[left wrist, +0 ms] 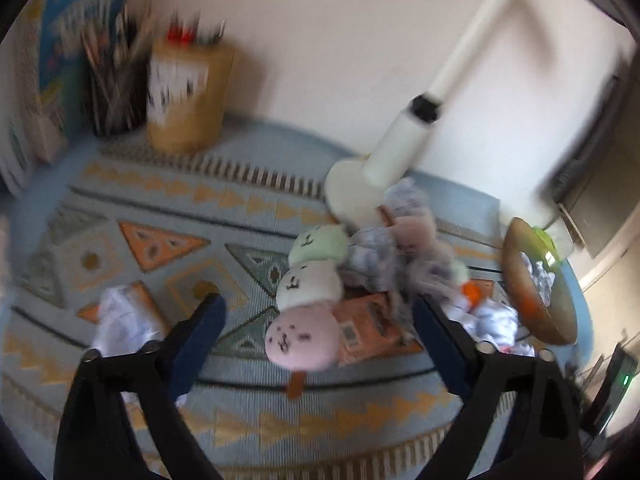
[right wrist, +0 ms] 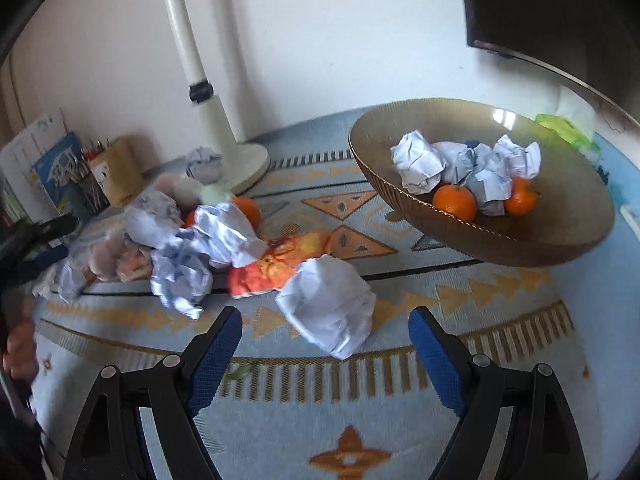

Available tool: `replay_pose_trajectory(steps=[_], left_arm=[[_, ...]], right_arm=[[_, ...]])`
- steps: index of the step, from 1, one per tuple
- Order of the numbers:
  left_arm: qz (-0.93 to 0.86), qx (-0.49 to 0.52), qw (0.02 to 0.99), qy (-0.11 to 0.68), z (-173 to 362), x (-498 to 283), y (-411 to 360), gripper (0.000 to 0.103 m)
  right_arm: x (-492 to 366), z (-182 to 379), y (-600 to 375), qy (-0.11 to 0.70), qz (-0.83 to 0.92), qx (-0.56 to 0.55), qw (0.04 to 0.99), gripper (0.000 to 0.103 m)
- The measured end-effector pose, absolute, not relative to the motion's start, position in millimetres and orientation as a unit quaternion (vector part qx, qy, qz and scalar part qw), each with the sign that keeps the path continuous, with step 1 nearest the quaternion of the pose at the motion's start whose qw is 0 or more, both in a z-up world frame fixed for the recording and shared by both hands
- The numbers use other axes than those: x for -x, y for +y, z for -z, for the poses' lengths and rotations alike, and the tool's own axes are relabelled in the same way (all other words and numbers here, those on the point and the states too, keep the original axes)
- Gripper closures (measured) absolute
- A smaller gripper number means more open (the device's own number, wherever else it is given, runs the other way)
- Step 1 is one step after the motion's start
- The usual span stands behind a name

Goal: Organize objects
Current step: 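Grasp the pink-white-green stacked plush with the left tool while the right tool grasps a paper ball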

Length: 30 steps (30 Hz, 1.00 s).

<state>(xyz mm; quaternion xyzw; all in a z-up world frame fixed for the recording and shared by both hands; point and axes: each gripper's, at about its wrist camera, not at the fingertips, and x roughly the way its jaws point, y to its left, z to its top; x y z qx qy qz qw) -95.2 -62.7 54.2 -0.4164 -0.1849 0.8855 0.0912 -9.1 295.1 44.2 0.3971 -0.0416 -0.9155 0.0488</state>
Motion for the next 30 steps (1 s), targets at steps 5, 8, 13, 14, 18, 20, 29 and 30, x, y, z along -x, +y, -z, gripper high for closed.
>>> replay_pose_trajectory(steps=[5,8,13,14,18,20,29,30], left_arm=[[-0.879,0.422,0.097,-0.201,-32,107,-58,0.025],[-0.878,0.432,0.095,-0.181,-27,111,-49,0.044],[-0.878,0.429,0.088,-0.195,-23,110,-55,0.064],[-0.881,0.422,0.088,-0.197,-26,106,-57,0.065],[-0.893,0.394,0.094,-0.196,-49,79,-58,0.066],[-0.900,0.377,0.102,-0.192,-63,49,-54,0.066],[-0.902,0.412,0.087,-0.094,-38,-53,22,0.065],[-0.902,0.415,0.077,-0.086,-35,-57,25,0.065]], right_arm=[[22,-33,291,-0.040,0.912,-0.407,0.044,0.022],[24,-32,293,-0.044,0.913,-0.404,0.038,0.032],[21,-33,287,-0.032,0.916,-0.397,0.047,0.056],[16,-37,285,-0.025,0.923,-0.381,0.050,0.056],[-8,-51,278,-0.032,0.938,-0.335,0.078,0.056],[-14,-52,274,-0.049,0.935,-0.337,0.096,0.056],[-29,-38,234,0.006,0.926,-0.362,0.110,0.056],[-28,-36,235,0.006,0.924,-0.368,0.109,0.056]])
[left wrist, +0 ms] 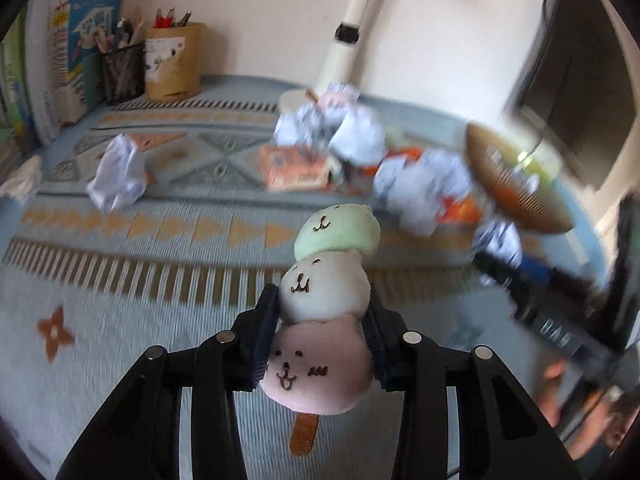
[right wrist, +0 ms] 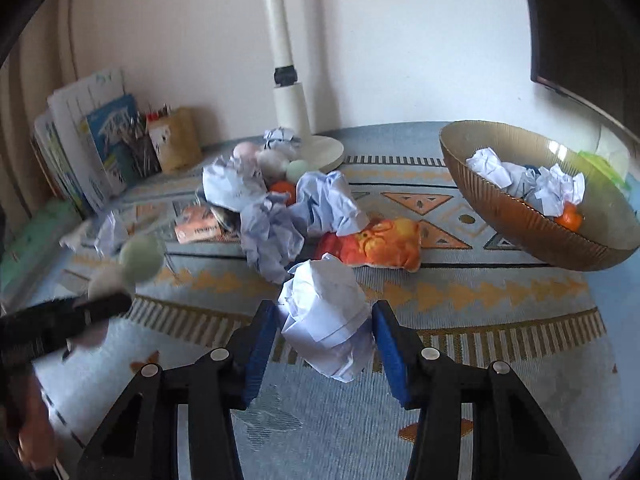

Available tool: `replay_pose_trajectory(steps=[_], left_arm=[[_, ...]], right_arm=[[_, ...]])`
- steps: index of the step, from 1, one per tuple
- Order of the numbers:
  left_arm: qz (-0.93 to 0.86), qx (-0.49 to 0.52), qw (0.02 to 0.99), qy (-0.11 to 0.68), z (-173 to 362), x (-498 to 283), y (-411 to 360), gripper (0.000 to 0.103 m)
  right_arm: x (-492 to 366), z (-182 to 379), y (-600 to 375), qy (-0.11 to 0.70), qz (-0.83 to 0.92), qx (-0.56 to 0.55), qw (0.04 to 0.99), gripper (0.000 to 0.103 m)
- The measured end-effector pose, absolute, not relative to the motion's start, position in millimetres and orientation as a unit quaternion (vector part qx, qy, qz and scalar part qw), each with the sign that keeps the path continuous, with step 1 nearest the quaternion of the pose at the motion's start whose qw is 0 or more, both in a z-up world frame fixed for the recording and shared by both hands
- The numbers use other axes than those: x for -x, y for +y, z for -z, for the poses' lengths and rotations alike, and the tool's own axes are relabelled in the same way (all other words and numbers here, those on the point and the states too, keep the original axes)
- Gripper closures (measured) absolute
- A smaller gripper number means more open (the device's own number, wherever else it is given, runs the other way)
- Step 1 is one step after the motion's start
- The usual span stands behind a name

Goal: Organize objects
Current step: 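Grasp the pink-white-green stacked plush with the left tool while the right tool grasps a paper ball, then carry the plush and paper ball over the amber bowl and open both tools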

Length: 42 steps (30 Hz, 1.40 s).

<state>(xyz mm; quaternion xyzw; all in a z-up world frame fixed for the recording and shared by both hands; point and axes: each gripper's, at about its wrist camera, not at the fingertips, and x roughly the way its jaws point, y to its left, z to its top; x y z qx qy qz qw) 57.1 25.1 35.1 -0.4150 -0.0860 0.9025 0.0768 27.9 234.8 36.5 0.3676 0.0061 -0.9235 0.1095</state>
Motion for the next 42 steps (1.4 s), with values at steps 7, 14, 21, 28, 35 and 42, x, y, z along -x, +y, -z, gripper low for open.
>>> replay_pose_trajectory(steps=[7,14,21,28,35,42], left_arm=[[-0.894,0.428,0.080,-0.105,-25,-57,21,0.056],[-0.895,0.428,0.084,-0.097,-25,-56,24,0.053],[-0.895,0.425,0.099,-0.094,-28,-61,25,0.011],[-0.893,0.421,0.103,-0.122,-27,-62,16,0.012],[-0.896,0.421,0.127,-0.065,-25,-64,40,0.059],[-0.908,0.398,0.126,-0.029,-43,-73,58,0.060]], right_arm=[[-28,-32,233,0.015,0.917,-0.382,0.113,0.046],[-24,-30,235,0.003,0.912,-0.394,0.113,0.033],[-17,-26,239,-0.016,0.904,-0.413,0.109,0.033],[-20,-30,250,-0.048,0.912,-0.395,0.098,0.033],[-22,-29,242,-0.028,0.915,-0.390,0.102,0.052],[-40,-43,249,-0.032,0.934,-0.342,0.098,0.055]])
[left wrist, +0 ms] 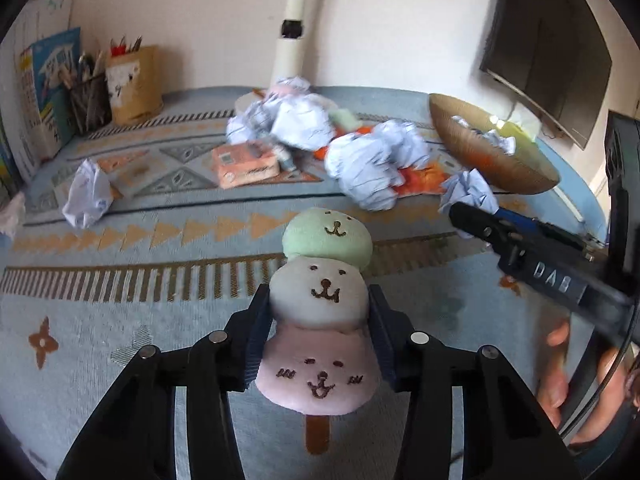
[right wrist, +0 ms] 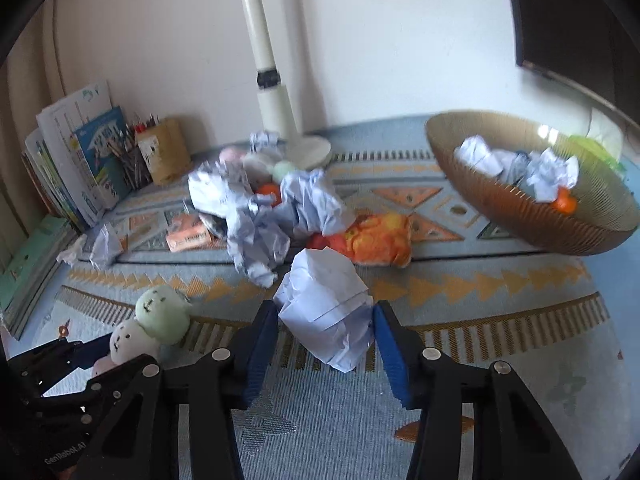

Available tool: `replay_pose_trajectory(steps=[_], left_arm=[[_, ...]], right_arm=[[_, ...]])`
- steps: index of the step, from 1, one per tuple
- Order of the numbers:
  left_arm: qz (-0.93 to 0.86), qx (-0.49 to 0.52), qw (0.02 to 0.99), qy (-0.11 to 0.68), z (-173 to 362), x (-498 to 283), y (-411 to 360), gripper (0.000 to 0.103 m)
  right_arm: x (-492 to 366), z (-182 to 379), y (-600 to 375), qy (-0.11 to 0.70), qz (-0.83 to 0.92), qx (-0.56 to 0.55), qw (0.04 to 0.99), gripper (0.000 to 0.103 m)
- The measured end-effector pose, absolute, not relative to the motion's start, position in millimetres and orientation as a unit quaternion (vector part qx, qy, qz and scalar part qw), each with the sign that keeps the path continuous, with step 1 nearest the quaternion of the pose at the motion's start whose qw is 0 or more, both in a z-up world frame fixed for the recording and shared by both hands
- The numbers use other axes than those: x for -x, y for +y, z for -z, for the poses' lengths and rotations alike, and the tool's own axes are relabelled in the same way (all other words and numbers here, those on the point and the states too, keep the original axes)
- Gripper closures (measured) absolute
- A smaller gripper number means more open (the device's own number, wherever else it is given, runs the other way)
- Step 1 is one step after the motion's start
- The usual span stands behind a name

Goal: Organize objects
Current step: 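Carry the plush and paper ball over the amber bowl and open both tools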

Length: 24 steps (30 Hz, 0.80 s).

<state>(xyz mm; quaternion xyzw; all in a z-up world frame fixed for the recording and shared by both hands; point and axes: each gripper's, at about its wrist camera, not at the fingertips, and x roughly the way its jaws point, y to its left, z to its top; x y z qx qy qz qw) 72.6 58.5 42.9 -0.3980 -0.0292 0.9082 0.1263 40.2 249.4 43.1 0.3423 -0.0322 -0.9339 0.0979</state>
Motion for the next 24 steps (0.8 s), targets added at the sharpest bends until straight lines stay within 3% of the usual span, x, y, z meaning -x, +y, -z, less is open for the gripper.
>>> replay_pose_trajectory(steps=[6,11,15,20,24], left_arm=[[-0.918,0.345,0.194,-0.001,-104,-64,109,0.060],[-0.909,0.320,0.261,-0.051,-148,-12,165,0.060],[-0.900,0.320,0.280,-0.092,-143,34,213,0.060],[-0.899,0.317,0.290,-0.090,-124,68,258,0.058],[-0.892,0.324,0.299,-0.095,-116,83,268,0.049]], right_arm=[[-62,-81,302,-0.087,0.944,-0.310,0.074,0.055],[-56,-145,386,-0.138,0.957,-0.257,-0.009,0.055],[-23,-149,435,-0.151,0.948,-0.273,-0.062,0.054],[19,-128,451,-0.146,0.935,-0.317,-0.068,0.054],[29,-117,458,-0.146,0.930,-0.330,-0.074,0.032]])
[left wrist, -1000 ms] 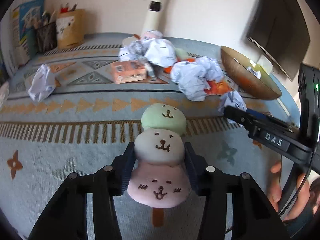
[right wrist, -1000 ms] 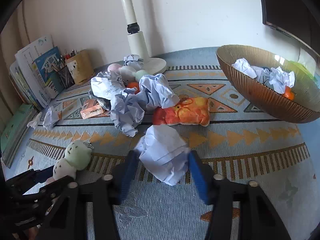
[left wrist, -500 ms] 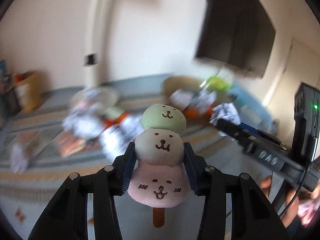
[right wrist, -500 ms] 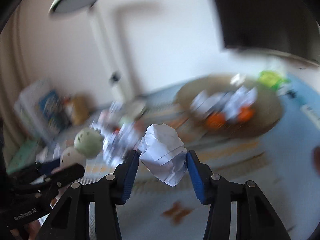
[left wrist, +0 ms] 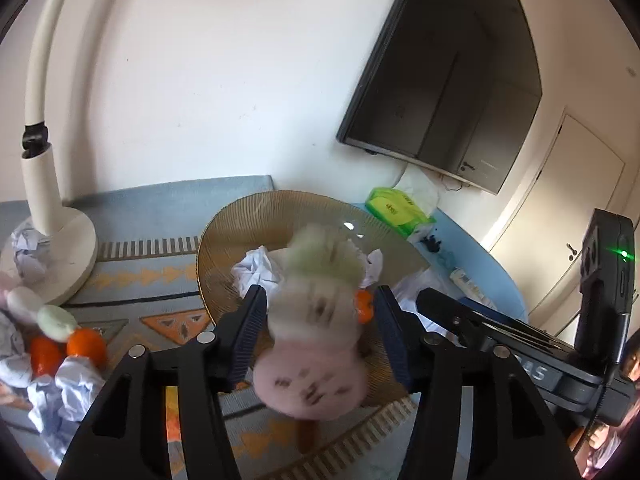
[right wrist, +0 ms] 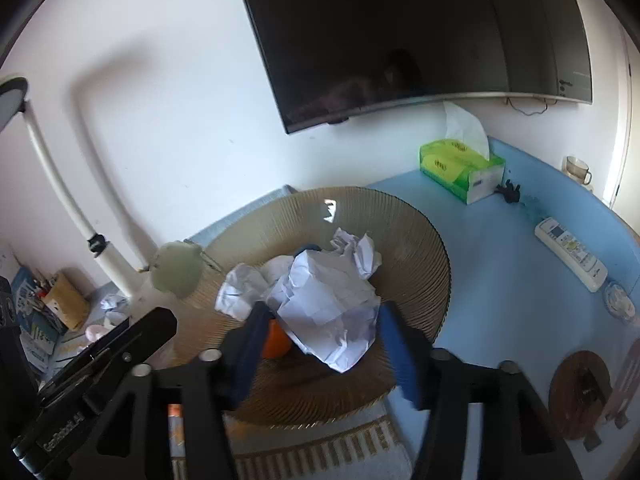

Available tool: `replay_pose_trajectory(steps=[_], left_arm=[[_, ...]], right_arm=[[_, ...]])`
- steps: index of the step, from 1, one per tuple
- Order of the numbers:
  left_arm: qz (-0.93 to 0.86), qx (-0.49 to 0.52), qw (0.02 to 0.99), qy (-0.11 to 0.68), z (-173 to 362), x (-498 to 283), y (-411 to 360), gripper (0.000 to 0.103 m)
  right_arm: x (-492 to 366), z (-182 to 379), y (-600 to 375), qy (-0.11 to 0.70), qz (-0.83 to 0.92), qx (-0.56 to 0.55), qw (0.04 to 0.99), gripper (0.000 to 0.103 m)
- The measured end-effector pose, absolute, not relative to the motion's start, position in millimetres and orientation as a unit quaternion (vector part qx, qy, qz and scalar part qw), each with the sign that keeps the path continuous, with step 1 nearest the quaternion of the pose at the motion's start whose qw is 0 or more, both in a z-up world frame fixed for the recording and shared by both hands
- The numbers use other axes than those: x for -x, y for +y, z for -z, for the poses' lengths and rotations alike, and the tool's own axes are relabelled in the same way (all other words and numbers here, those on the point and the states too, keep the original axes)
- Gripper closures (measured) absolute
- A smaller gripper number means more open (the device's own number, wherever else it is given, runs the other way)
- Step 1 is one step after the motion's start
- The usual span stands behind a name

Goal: Organize objects
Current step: 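Carry the plush and paper ball over the amber bowl and open both tools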

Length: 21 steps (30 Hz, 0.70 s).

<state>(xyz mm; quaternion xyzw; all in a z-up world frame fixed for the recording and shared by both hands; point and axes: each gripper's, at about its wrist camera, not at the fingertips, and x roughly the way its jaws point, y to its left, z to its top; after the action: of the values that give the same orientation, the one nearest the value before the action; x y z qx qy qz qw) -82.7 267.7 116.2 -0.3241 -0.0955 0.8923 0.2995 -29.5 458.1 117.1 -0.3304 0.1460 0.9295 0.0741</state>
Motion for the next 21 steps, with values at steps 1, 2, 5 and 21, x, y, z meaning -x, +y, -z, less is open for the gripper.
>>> replay_pose_trajectory(steps=[1,2,5,21], left_arm=[[-0.888,0.331,0.302,-0.103,-115,86,265,0.049],[-0.886,0.334,0.301,-0.107,-115,86,262,0.049],[-0.882,0.337,0.305,-0.127,-121,76,238,0.049],[-0.945,0.267,0.151,-0.116,-121,-85,-5,0.008]], right_arm=[[29,-116,461,0.146,-0.930,0.327,0.079,0.031],[28,-116,463,0.144,-0.931,0.326,0.080,0.031],[18,-122,460,0.143,-0.933,0.321,0.076,0.031],[-40,-148,282,0.072,-0.948,0.290,-0.113,0.028]])
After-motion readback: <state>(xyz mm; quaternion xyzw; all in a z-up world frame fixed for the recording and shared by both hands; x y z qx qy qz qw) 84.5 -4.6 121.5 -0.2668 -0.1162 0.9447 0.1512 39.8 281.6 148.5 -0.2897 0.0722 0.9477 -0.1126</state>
